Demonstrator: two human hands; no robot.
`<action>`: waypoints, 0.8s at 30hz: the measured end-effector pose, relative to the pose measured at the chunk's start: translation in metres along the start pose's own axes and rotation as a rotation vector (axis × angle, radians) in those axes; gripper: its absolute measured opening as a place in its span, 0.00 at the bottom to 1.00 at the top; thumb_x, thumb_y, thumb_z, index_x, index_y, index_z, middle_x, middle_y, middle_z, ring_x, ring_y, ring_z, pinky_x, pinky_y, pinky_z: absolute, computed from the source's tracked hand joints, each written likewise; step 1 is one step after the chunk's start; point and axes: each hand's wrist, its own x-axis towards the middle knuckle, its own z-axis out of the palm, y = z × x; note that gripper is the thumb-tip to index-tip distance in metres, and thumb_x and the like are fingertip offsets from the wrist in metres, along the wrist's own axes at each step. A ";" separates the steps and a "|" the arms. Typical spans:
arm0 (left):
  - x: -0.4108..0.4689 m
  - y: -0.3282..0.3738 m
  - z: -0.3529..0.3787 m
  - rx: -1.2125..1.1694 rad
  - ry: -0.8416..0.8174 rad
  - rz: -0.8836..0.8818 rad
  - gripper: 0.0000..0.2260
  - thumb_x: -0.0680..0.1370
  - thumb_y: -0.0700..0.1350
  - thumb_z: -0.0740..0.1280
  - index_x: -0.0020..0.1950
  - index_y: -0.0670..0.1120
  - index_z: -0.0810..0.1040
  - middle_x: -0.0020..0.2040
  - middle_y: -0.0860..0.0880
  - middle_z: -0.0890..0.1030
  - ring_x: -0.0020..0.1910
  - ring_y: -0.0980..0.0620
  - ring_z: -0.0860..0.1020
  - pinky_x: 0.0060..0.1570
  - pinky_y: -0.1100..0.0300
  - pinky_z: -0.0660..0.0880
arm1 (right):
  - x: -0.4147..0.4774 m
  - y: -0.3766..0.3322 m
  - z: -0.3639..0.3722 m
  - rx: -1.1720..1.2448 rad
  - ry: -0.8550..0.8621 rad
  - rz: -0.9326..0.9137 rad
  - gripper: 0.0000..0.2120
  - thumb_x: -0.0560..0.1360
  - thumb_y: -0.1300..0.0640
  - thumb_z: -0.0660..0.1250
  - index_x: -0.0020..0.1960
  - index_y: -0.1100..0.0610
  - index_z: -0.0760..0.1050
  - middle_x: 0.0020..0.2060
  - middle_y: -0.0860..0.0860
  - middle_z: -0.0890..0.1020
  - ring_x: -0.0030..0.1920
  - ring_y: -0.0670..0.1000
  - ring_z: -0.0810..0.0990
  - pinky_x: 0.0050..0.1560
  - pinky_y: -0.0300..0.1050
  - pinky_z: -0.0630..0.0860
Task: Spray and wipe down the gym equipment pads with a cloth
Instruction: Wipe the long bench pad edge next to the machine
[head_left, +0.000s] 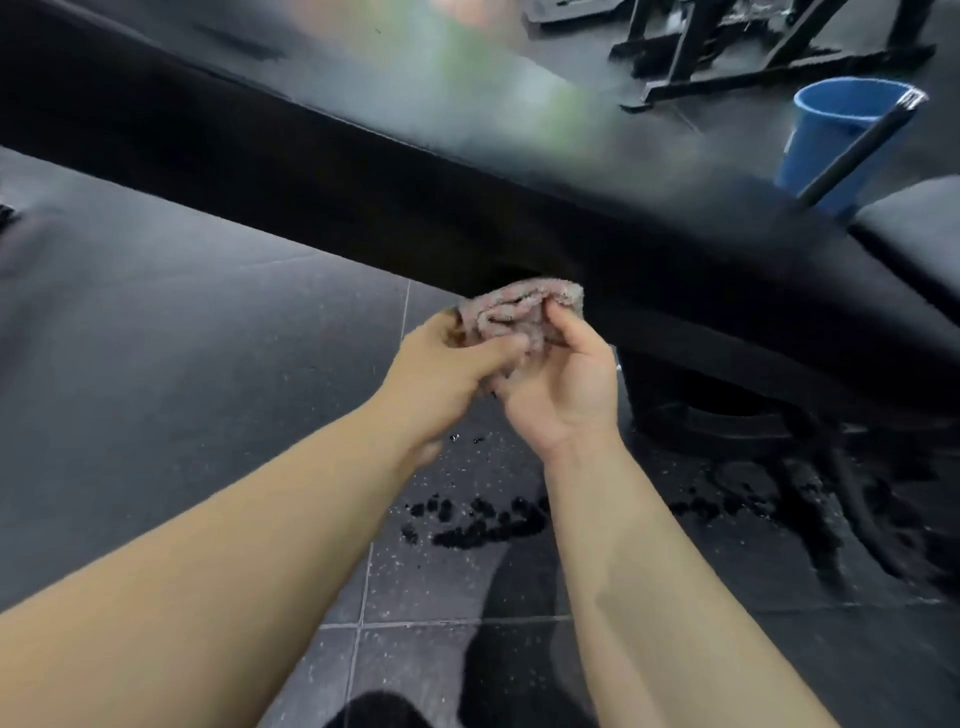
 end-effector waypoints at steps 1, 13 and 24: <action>0.002 0.000 0.007 -0.097 0.008 -0.009 0.09 0.77 0.39 0.70 0.57 0.42 0.80 0.50 0.46 0.85 0.49 0.51 0.83 0.49 0.60 0.78 | -0.002 -0.001 -0.001 -0.035 0.016 0.014 0.12 0.74 0.57 0.63 0.42 0.61 0.84 0.45 0.58 0.84 0.48 0.55 0.83 0.63 0.52 0.73; 0.015 0.007 0.040 -0.521 -0.151 -0.014 0.18 0.79 0.31 0.61 0.37 0.44 0.86 0.42 0.46 0.85 0.45 0.53 0.83 0.55 0.57 0.80 | -0.043 -0.101 0.045 -1.223 0.409 -0.868 0.15 0.75 0.56 0.61 0.33 0.64 0.72 0.28 0.53 0.77 0.31 0.47 0.71 0.35 0.42 0.68; 0.025 0.018 -0.004 -0.705 0.094 0.185 0.22 0.74 0.27 0.62 0.25 0.45 0.81 0.30 0.50 0.82 0.31 0.57 0.81 0.37 0.66 0.78 | 0.011 -0.088 0.050 -1.715 0.286 -1.037 0.18 0.74 0.52 0.53 0.53 0.47 0.80 0.40 0.44 0.80 0.41 0.46 0.72 0.38 0.42 0.64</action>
